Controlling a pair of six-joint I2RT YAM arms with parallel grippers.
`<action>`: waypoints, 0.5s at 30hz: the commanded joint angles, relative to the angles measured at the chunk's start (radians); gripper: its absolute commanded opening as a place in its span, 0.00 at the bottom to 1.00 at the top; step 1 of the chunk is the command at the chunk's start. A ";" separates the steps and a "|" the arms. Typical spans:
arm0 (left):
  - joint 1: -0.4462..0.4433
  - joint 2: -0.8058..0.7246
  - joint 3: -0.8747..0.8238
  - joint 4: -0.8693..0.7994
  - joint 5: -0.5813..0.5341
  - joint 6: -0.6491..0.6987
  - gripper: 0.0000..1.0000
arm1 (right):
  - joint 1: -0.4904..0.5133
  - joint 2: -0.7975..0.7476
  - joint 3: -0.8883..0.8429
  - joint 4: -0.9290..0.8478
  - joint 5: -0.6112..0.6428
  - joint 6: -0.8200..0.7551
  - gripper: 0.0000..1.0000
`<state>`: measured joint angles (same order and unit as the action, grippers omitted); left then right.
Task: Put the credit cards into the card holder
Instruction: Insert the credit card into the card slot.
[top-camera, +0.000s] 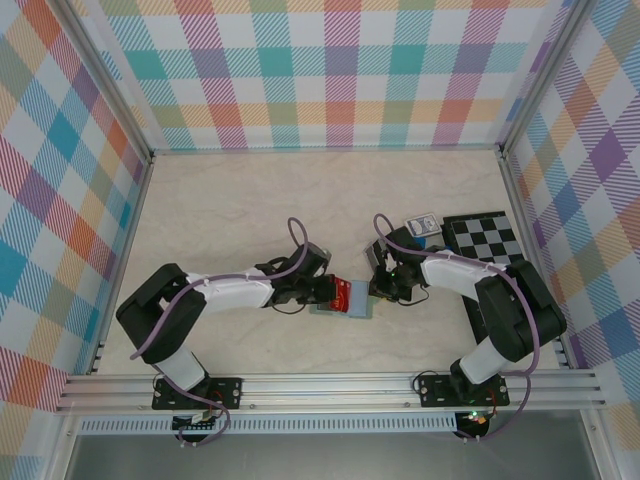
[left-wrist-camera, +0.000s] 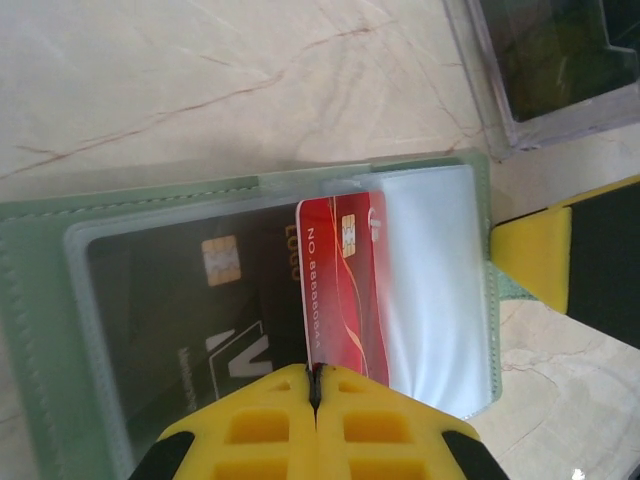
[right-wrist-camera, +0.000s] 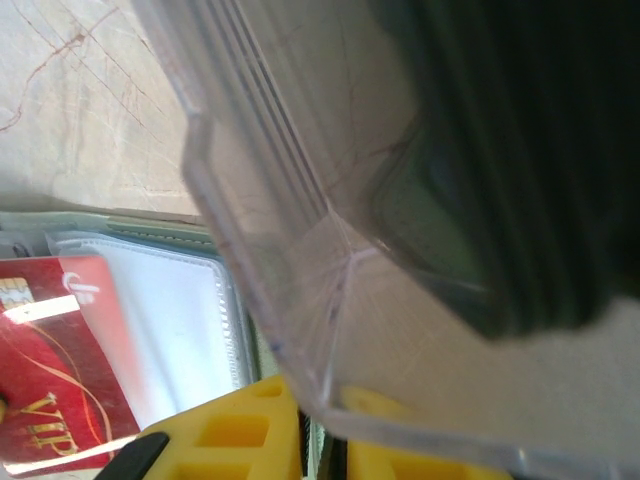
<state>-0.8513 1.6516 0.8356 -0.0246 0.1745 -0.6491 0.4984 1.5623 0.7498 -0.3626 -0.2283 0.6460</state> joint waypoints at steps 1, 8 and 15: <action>-0.053 0.060 0.015 -0.036 0.003 0.002 0.03 | 0.009 0.010 -0.023 -0.012 -0.043 0.020 0.16; -0.057 0.042 -0.010 0.014 -0.020 -0.108 0.07 | 0.008 0.005 -0.031 -0.011 -0.043 0.024 0.16; -0.058 0.063 0.019 0.032 0.038 -0.137 0.15 | 0.009 -0.007 -0.036 -0.009 -0.053 0.039 0.14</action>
<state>-0.8928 1.6905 0.8474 0.0059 0.1764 -0.7670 0.4984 1.5623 0.7464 -0.3523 -0.2291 0.6510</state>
